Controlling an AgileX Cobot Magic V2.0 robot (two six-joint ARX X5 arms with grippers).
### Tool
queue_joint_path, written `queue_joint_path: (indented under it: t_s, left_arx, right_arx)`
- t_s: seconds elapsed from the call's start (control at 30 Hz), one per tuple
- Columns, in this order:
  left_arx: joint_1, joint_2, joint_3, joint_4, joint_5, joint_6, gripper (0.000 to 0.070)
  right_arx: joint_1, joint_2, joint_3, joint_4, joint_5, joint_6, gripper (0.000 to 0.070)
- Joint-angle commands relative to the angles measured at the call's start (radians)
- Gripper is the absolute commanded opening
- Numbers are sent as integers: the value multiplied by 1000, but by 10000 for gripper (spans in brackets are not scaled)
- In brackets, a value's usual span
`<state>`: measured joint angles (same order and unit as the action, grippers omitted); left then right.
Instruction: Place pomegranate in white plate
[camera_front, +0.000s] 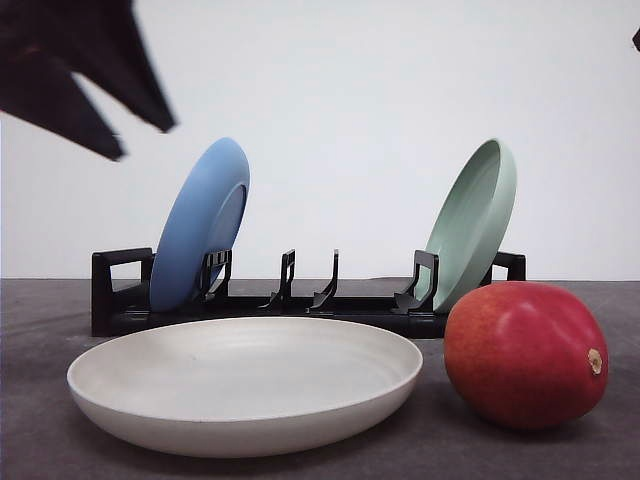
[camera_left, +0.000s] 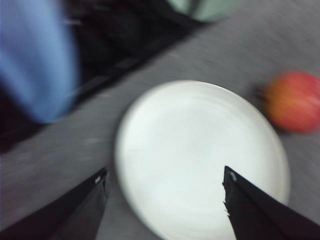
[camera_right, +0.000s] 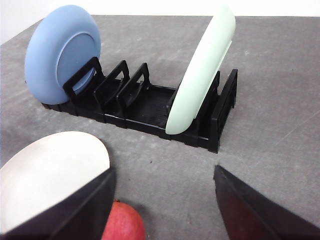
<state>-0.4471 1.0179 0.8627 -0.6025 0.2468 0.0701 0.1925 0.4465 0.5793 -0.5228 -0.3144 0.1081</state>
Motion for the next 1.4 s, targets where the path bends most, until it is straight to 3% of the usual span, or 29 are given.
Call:
queue_joint_path:
  t_s: [0.0,0.2,0.37,0.53,0.67,0.9,1.13,1.27,1.37]
  left_arx:
    - [58,-12,10,5,16,-13,435]
    - [205,-92,-4,34,18,-70,435]
    - [261,-195,-76,130,16,-121,434]
    - [287,-271,-138,139,5,-140,434]
    - [289,-293,-148,130,4,-140,434]
    - [289,-294,-148,131,4,-139,434]
    - [289,-294,-148,131,4,-139,433]
    - [289,-294,-148,131,5,-139,430]
    - [289,-294,-148,131,4,-139,430]
  right_arx:
    - [3,2,16,5,-3,3,392]
    - [3,4,16,-4,-57,60,392]
    - [20,14,16,-31,-82,103,407]
    - [85,55,23,-68,-76,157,408]
    - [182,122,44,-98,5,195,408]
    - [381,299,98,-121,189,190,417]
    - [518,483,128,-113,299,142,554]
    - [543,559,130,-104,316,127,643]
    - [543,605,130,-103,318,112,653]
